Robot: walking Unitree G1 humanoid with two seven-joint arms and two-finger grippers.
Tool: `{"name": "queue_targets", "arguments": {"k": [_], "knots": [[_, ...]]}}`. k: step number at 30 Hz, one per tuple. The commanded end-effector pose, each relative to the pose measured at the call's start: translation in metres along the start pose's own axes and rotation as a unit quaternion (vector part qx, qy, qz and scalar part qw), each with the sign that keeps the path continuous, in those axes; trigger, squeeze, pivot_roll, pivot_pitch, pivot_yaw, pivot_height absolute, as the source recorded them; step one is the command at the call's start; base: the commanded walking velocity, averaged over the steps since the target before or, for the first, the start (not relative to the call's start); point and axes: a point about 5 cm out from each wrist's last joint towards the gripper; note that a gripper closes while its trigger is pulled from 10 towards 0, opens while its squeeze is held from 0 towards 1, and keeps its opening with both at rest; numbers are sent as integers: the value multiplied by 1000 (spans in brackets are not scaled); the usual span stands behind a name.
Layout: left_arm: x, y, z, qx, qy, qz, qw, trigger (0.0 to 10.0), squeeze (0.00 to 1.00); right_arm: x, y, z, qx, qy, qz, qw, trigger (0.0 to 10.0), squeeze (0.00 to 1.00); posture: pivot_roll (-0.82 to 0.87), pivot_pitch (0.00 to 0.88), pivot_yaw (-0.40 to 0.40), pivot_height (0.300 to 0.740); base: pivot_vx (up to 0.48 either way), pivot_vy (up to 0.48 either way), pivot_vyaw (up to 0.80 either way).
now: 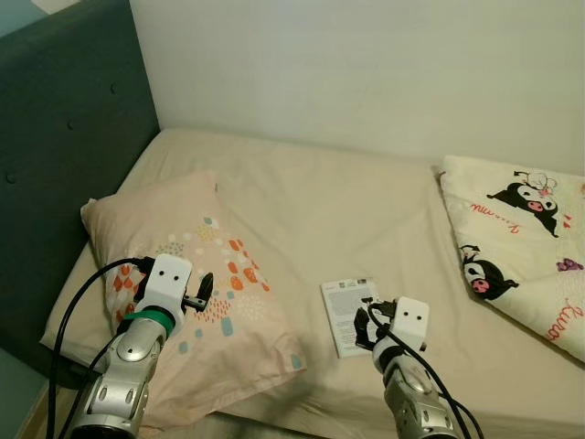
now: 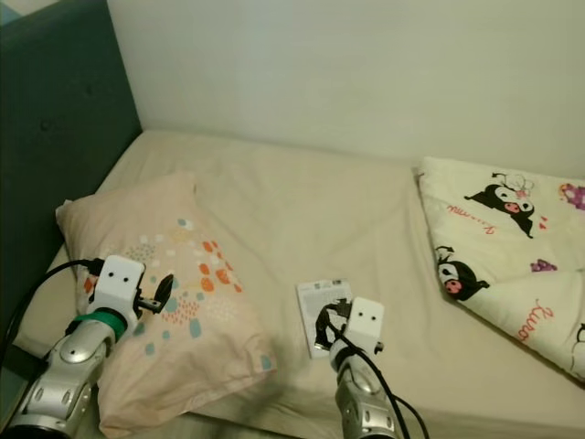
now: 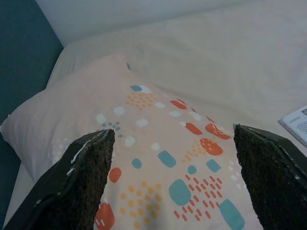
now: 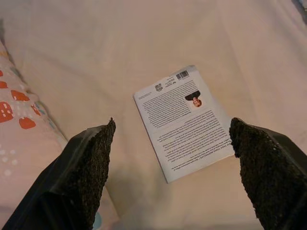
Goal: Clean up the room
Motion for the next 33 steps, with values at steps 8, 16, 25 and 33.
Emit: {"name": "queue_targets", "arguments": {"k": [8, 16, 25, 33], "knots": [[4, -9, -4, 2, -5, 20, 1000, 10000, 0, 3, -7, -7, -15, -18, 5, 1000, 10000, 0, 144, 0, 34, 740, 0, 0, -206], [-4, -8, -13, -2, -18, 16, 1000, 10000, 0, 7, -6, -9, -7, -17, -2, 1000, 10000, 0, 108, 0, 24, 740, 0, 0, -300], [-12, 2, -23, -10, -36, 6, 999, 10000, 0, 5, -2, -15, -9, -42, -11, 999, 10000, 0, 105, 0, 46, 740, 0, 0, 0], [-8, -5, -20, 1, -22, 14, 1000, 10000, 0, 4, -2, -12, 0, -35, -10, 999, 10000, 0, 109, 0, 41, 740, 0, 0, 0]]}}
Point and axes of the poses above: a point about 5 cm out from each wrist's last joint towards the gripper, its own x axis pointing back from the gripper into the wrist, its own y axis along the axis of the wrist's last joint, z = x × y, and after that the axes turned 8 degrees about -x, right-handed
